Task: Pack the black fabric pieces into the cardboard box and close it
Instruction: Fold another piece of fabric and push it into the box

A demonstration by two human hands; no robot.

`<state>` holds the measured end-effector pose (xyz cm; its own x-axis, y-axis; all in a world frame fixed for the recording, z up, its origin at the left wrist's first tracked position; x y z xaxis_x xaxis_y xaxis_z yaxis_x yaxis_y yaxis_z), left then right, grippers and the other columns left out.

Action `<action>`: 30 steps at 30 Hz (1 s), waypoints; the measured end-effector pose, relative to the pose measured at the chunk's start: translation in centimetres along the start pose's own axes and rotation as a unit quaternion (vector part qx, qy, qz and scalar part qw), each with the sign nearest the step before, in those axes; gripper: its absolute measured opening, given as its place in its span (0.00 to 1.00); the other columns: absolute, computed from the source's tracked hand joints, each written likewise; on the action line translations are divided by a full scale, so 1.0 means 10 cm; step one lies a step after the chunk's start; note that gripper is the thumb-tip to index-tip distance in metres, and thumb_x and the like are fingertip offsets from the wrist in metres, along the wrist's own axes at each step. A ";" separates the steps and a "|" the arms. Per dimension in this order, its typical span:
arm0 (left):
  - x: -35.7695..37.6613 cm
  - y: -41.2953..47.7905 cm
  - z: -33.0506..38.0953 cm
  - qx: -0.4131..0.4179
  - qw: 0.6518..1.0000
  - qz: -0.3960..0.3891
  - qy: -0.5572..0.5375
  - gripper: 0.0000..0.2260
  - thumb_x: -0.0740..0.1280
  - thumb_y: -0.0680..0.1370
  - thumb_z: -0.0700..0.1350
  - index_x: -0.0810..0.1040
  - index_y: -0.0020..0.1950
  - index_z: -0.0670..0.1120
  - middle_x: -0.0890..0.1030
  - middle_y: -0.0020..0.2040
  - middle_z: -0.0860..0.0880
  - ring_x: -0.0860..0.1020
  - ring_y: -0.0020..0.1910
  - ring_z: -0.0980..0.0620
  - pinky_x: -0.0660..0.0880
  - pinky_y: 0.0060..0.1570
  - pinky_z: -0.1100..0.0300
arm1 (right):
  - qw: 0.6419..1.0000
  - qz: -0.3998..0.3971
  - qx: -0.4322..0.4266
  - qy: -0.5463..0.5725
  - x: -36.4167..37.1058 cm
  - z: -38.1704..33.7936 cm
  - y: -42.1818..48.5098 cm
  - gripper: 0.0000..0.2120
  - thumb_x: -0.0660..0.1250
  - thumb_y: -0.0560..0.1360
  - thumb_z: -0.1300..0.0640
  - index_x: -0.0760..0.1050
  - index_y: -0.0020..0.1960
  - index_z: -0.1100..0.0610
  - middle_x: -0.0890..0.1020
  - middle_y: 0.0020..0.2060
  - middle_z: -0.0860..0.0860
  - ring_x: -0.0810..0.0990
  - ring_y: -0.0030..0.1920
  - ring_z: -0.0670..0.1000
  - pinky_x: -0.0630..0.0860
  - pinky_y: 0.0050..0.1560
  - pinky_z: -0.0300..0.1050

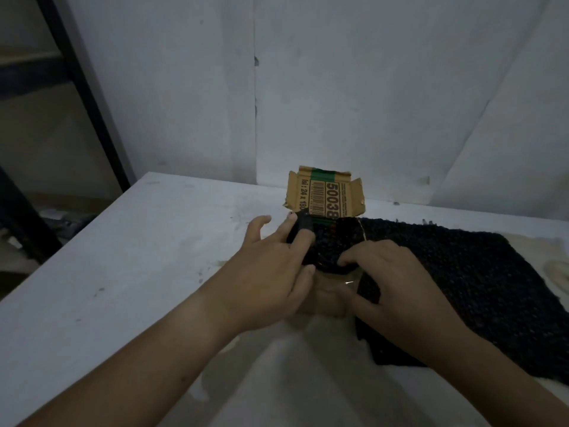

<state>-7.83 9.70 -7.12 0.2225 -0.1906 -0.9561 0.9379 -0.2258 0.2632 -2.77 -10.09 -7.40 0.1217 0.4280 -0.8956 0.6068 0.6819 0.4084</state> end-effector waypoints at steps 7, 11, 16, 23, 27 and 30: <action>0.08 -0.11 -0.12 0.024 0.998 -0.018 -0.052 0.09 0.55 0.83 0.50 0.72 0.57 0.51 0.74 0.59 0.54 0.58 0.76 0.54 0.47 0.73 0.51 | 0.997 -0.069 0.021 -0.016 -0.03 -0.07 0.11 0.12 0.70 0.74 0.49 0.78 0.57 0.47 0.80 0.50 0.42 0.77 0.49 0.47 0.70 0.49 0.46; 0.13 -0.12 -0.12 0.001 0.998 0.037 -0.042 0.11 0.59 0.79 0.54 0.76 0.44 0.52 0.63 0.68 0.52 0.54 0.74 0.53 0.51 0.68 0.50 | 0.995 -0.087 0.024 -0.045 -0.04 -0.04 0.12 0.14 0.67 0.75 0.45 0.77 0.59 0.45 0.79 0.52 0.42 0.74 0.54 0.48 0.64 0.52 0.43; 0.17 0.00 -0.07 -0.038 0.998 0.015 -0.043 0.13 0.58 0.73 0.59 0.74 0.37 0.52 0.61 0.74 0.49 0.52 0.75 0.51 0.47 0.67 0.52 | 0.984 -0.139 0.040 -0.106 0.02 -0.04 0.15 0.14 0.62 0.74 0.41 0.79 0.55 0.44 0.67 0.62 0.47 0.63 0.62 0.52 0.59 0.58 0.49; 0.11 -0.03 -0.11 -0.026 0.997 0.020 -0.064 0.17 0.61 0.70 0.60 0.74 0.55 0.55 0.59 0.77 0.51 0.54 0.76 0.51 0.52 0.71 0.48 | 0.987 -0.153 0.037 -0.041 -0.04 0.05 0.20 0.17 0.67 0.70 0.39 0.77 0.57 0.43 0.67 0.63 0.44 0.64 0.60 0.49 0.64 0.60 0.48; 0.06 0.02 -0.15 -0.014 0.998 0.027 -0.051 0.32 0.60 0.69 0.60 0.65 0.74 0.58 0.58 0.78 0.52 0.55 0.76 0.51 0.55 0.71 0.48 | 0.993 -0.088 0.059 -0.052 -0.21 0.21 0.23 0.29 0.66 0.67 0.35 0.72 0.66 0.44 0.74 0.61 0.42 0.70 0.60 0.49 0.68 0.61 0.49; 0.05 0.11 -0.17 -0.032 0.999 0.029 -0.033 0.30 0.58 0.70 0.62 0.72 0.70 0.54 0.61 0.78 0.51 0.56 0.75 0.52 0.54 0.71 0.49 | 0.981 -0.137 0.050 -0.131 -0.21 0.22 0.28 0.35 0.61 0.66 0.30 0.70 0.68 0.45 0.76 0.63 0.43 0.68 0.63 0.51 0.65 0.62 0.50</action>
<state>-6.22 10.96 -7.53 0.2603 -0.2645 -0.9286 0.9395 -0.1522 0.3068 0.44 -10.38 -4.71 0.1325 0.0610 -0.9893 0.7171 0.6832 0.1381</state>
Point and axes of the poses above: each hand's wrist, its own y-axis towards the middle knuckle, its own x-axis out of the palm, z = x × y, the point moved 2 cm from there along y, towards the middle knuckle
